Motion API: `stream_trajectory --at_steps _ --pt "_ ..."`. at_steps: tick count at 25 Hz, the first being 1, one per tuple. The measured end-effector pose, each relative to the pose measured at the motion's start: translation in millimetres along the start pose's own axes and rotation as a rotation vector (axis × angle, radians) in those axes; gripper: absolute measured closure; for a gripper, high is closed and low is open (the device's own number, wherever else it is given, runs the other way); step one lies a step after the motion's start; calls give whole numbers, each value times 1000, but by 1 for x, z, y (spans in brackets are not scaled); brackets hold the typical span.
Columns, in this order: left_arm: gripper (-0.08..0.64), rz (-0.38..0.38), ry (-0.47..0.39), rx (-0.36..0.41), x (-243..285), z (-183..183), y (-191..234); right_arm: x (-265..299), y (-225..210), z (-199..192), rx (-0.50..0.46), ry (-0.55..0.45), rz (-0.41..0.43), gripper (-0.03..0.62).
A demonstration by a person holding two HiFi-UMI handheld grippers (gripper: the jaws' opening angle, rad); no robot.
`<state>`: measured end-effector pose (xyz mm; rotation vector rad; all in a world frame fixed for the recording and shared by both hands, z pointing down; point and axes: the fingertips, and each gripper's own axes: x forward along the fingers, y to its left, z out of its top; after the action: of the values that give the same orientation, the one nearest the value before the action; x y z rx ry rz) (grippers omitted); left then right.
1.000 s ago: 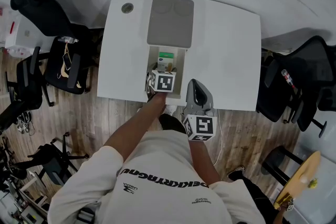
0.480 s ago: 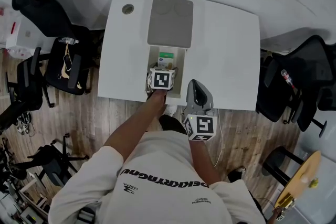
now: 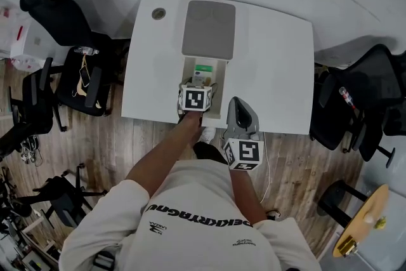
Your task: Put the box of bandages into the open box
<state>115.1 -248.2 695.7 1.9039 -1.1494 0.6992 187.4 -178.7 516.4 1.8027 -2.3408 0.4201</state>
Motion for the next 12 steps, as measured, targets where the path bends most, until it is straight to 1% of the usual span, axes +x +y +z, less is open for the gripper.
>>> stream_trajectory --at_steps 5,9,12 --pt "164 -26 -47 8 -20 9 -3 -3 9 3 -2 -9 2 594" --pt "198 -44 -72 21 -36 13 -7 -10 9 5 2 -9 -14 594" --pt "208 -61 -92 30 -47 14 -8 -12 12 8 1 -17 -24 594"
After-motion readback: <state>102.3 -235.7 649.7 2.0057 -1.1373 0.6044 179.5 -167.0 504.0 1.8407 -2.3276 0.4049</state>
